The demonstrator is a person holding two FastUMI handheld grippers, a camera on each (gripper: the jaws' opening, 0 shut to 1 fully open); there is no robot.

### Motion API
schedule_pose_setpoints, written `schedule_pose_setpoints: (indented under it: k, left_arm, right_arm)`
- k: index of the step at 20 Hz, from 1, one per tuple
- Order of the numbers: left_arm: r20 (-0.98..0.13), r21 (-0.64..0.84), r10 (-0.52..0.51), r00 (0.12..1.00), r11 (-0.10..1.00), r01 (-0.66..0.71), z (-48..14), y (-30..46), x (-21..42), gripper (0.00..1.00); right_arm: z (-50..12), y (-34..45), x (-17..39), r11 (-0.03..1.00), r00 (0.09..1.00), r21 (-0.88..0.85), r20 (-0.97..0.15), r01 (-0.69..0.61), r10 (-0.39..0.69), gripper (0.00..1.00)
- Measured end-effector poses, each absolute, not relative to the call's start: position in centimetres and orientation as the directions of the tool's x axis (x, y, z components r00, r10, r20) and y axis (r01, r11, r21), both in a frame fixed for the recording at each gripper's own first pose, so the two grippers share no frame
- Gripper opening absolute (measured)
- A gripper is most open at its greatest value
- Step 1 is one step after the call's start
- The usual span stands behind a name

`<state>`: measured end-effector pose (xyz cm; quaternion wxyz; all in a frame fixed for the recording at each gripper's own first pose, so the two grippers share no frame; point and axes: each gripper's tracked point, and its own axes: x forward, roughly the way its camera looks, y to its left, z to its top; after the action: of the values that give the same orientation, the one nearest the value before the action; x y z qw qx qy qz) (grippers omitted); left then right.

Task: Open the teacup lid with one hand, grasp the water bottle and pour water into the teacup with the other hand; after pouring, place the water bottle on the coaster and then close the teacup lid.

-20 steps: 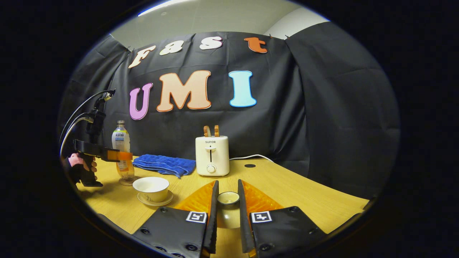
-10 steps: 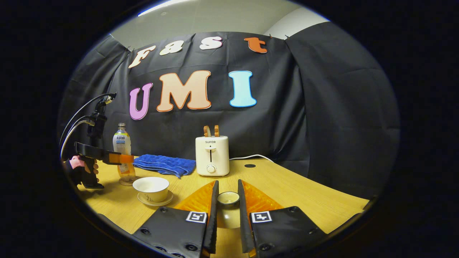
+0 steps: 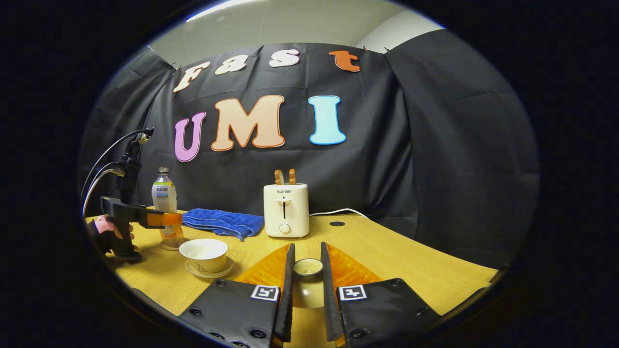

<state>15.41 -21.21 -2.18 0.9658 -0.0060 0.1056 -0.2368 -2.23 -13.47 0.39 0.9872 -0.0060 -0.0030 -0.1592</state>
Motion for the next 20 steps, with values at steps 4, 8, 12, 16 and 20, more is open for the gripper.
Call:
schedule_pose_setpoints:
  k: [4, 8, 12, 16, 20]
  left_arm:
    - [-0.204, -0.062, -0.458, 0.865, 0.888, 0.456, -2.6, -21.0, 14.8, 0.70]
    - [-0.133, -0.040, -0.457, 0.880, 0.889, 0.456, -1.5, -20.7, 14.1, 0.88]
    - [-0.056, -0.035, -0.433, 0.900, 0.901, 0.431, -0.3, -19.7, 12.9, 0.90]
    - [0.000, -0.026, -0.431, 0.902, 0.902, 0.431, 0.5, -18.5, 10.3, 0.88]
    - [0.010, -0.029, -0.421, 0.907, 0.907, 0.421, 0.6, -16.6, 7.3, 0.89]
  right_arm:
    - [0.3, -13.5, -2.2, 0.948, 0.948, -0.011, 0.009, 0.319, -0.319, 0.29]
    - [0.4, -13.5, -2.3, 0.948, 0.948, -0.011, 0.008, 0.319, -0.319, 0.29]
    - [0.4, -13.5, -2.2, 0.948, 0.948, -0.011, 0.010, 0.318, -0.317, 0.31]
    - [0.5, -13.0, -1.6, 0.951, 0.951, -0.010, 0.011, 0.309, -0.309, 0.31]
    - [0.1, -10.5, 1.1, 0.970, 0.970, -0.008, 0.002, 0.241, -0.241, 0.31]
